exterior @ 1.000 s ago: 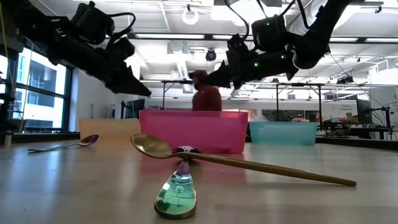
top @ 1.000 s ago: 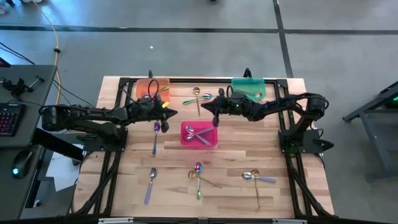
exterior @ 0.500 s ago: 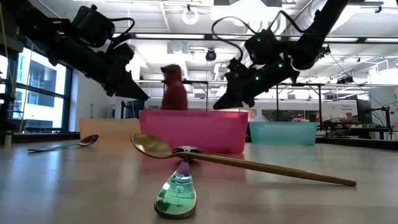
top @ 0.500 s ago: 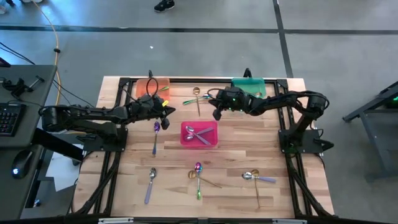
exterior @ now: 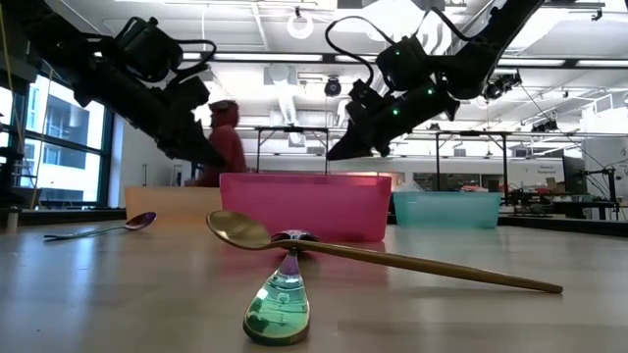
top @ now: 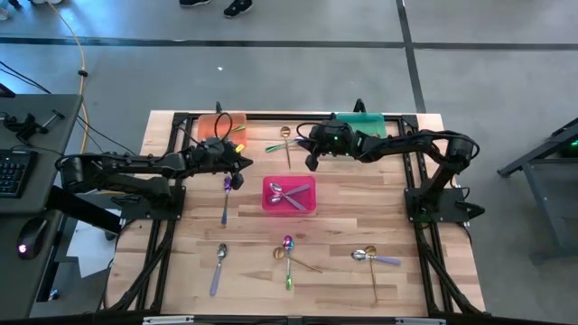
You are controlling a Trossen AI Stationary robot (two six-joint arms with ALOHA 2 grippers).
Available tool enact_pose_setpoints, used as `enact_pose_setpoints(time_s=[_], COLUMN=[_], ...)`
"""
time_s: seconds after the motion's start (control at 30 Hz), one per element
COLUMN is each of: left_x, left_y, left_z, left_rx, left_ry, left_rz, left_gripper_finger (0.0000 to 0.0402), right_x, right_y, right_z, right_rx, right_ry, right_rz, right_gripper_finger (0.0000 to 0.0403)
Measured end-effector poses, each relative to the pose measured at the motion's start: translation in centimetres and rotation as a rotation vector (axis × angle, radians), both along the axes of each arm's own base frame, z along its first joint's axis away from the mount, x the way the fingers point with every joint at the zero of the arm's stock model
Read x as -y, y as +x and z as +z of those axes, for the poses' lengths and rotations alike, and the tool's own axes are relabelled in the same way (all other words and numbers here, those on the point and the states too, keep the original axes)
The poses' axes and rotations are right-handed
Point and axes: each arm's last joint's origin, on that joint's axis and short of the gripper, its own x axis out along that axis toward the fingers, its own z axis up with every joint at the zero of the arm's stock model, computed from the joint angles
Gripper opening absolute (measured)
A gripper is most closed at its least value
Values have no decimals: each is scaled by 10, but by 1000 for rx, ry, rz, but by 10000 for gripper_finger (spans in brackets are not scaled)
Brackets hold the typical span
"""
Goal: Sort silverware by color (type)
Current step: Put the green spoon into the orange bin
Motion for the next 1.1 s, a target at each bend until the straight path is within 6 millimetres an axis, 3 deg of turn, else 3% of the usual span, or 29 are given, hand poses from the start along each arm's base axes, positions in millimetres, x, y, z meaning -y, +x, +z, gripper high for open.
enact_pose_setpoints(time_s=[0.23, 0.63, 1.1], left_x=[0, -6, -14], left_y=[0, -1, -6], left_z=[0, 3, 2], left_rx=[-7, 41, 41], left_ry=[12, -6, -45], left_rz=[-8, 49, 42], left_gripper_finger=[10, 10, 10], right_x=[12, 15, 18], right_y=[-5, -1, 2], right_z=[0, -20, -12], right_rx=[3, -47, 44], right_ry=[6, 22, -13], right_rz=[-36, -36, -43], right_gripper_finger=[0, 0, 0])
